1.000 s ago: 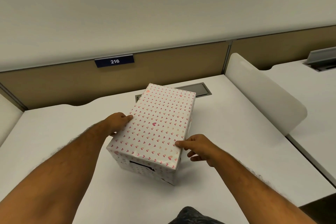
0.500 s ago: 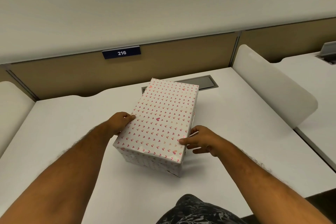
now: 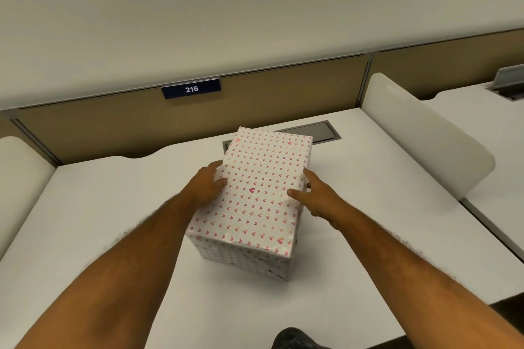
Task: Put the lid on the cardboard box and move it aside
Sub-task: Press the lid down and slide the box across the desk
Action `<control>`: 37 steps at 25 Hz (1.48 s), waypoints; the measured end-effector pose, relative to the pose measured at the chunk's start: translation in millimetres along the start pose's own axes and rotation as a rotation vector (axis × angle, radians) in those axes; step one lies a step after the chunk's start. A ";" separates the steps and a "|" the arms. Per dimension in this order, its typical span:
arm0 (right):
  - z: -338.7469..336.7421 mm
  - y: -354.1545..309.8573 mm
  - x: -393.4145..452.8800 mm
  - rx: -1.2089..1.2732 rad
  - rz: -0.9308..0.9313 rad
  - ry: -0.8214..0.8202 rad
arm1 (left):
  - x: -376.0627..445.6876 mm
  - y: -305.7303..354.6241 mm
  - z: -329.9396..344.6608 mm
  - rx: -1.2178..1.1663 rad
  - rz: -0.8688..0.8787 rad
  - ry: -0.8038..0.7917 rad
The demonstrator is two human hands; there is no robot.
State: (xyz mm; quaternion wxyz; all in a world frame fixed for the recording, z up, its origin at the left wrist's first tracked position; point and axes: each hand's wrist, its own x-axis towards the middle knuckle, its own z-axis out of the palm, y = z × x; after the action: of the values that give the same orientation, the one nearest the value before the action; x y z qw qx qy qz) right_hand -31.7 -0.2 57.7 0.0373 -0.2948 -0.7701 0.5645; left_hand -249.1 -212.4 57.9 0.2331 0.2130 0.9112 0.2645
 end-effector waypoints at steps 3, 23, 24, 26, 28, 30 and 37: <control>-0.9 8.9 8.5 -0.260 -0.009 0.029 | 0.7 9.0 15.1 -0.025 -0.028 0.010; 4.0 61.7 34.9 0.254 0.044 0.209 | -7.0 11.3 25.6 -0.157 -0.142 0.084; 7.4 62.1 36.4 0.307 0.071 0.204 | -5.5 9.9 24.1 -0.173 -0.145 0.072; 15.7 58.1 36.0 0.367 0.086 0.226 | -4.3 4.1 20.7 -0.213 -0.126 0.061; 30.2 51.1 35.1 0.364 0.072 0.259 | -4.3 -7.1 11.6 -0.239 -0.115 0.048; 56.7 37.0 35.1 0.345 0.064 0.276 | -6.3 -31.8 -6.8 -0.258 -0.114 0.052; 207.3 -55.3 64.6 0.266 -0.070 0.172 | -14.8 -165.1 -131.0 -0.314 -0.139 0.217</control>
State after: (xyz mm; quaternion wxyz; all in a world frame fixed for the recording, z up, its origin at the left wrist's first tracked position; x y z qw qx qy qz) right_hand -188.6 -154.3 14.6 0.1612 -0.3076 -0.6924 0.6325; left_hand -351.4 -397.2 65.0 0.1816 0.0808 0.8911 0.4081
